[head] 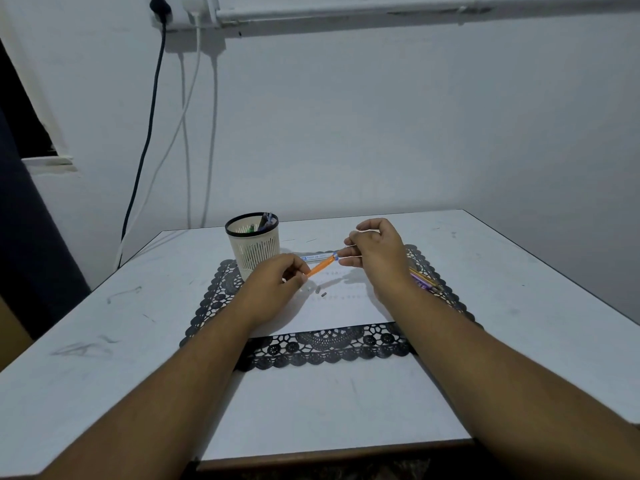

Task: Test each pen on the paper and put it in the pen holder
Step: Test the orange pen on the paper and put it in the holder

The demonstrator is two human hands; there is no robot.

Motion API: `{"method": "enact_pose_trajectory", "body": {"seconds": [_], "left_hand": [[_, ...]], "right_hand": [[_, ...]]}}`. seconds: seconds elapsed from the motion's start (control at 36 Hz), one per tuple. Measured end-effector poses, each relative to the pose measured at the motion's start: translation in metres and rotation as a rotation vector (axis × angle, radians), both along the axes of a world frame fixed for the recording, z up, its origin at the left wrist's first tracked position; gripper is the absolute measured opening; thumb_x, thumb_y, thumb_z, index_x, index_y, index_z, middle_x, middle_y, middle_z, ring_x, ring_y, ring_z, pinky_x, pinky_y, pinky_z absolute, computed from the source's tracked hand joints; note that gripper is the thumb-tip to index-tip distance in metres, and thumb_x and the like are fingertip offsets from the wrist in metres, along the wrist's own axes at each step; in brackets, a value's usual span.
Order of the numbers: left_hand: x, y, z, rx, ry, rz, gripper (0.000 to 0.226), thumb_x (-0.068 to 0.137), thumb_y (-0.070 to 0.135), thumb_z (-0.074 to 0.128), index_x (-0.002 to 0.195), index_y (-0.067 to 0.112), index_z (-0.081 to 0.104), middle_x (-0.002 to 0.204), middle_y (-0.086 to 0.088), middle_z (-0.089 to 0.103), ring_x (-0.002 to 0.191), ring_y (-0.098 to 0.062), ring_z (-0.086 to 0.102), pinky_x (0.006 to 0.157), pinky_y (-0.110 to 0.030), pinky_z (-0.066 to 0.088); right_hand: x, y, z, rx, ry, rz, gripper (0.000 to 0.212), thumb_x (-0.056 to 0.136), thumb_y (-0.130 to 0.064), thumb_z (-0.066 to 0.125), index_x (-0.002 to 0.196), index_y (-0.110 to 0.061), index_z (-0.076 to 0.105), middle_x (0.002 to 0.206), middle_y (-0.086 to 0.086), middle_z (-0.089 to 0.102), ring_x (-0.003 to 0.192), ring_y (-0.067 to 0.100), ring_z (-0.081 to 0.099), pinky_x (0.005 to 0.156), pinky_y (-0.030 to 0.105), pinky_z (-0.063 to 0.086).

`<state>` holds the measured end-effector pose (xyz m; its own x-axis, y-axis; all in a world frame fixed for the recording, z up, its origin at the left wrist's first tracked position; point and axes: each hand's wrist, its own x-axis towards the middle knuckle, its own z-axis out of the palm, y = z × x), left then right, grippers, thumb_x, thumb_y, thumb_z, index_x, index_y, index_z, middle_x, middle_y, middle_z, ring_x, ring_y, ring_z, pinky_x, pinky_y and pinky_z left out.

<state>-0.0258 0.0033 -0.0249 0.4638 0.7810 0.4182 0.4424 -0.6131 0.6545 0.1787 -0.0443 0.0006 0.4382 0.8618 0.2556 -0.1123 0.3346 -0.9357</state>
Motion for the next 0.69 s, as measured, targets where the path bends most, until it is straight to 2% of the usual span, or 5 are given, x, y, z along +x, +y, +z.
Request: {"method": "enact_pose_trajectory", "body": {"seconds": [0.25,0.36,0.47,0.69], "left_hand": [[0.0003,-0.0004,0.0008,0.012,-0.008,0.005,0.012,0.097,0.012,0.066,0.096,0.023,0.070,0.093,0.004,0.068,0.078,-0.004,0.057,0.076,-0.031,0.049],[0.0009,-0.0012,0.0015,0.014,-0.015,0.003,0.010,0.098,0.012,0.066,0.098,0.020,0.071,0.092,0.005,0.066,0.075,0.001,0.055,0.072,-0.022,0.046],[0.0011,-0.0022,0.0025,0.021,-0.031,0.005,0.009,0.098,0.012,0.065,0.099,0.019,0.071,0.093,0.004,0.066,0.076,0.003,0.056,0.069,-0.014,0.044],[0.0009,-0.0009,0.0008,0.010,-0.050,0.013,0.010,0.097,0.011,0.066,0.098,0.019,0.071,0.092,0.003,0.066,0.076,0.002,0.056,0.071,-0.013,0.044]], "right_hand": [[-0.0027,0.0002,0.0000,0.030,0.017,-0.016,0.013,0.097,0.000,0.060,0.105,-0.009,0.055,0.088,0.017,0.068,0.072,0.028,0.073,0.062,0.032,0.061],[-0.0050,-0.0021,0.0002,0.031,0.015,-0.012,0.012,0.098,-0.002,0.060,0.106,-0.010,0.056,0.086,0.016,0.070,0.072,0.027,0.073,0.061,0.033,0.062],[-0.0074,-0.0026,-0.0010,0.010,-0.049,-0.013,0.010,0.100,-0.007,0.060,0.105,-0.014,0.055,0.082,0.013,0.075,0.070,0.025,0.074,0.061,0.041,0.063],[-0.0083,-0.0025,-0.0032,0.006,-0.104,-0.021,0.010,0.102,-0.011,0.059,0.104,-0.018,0.052,0.083,0.013,0.077,0.074,0.029,0.076,0.059,0.040,0.060]]}}
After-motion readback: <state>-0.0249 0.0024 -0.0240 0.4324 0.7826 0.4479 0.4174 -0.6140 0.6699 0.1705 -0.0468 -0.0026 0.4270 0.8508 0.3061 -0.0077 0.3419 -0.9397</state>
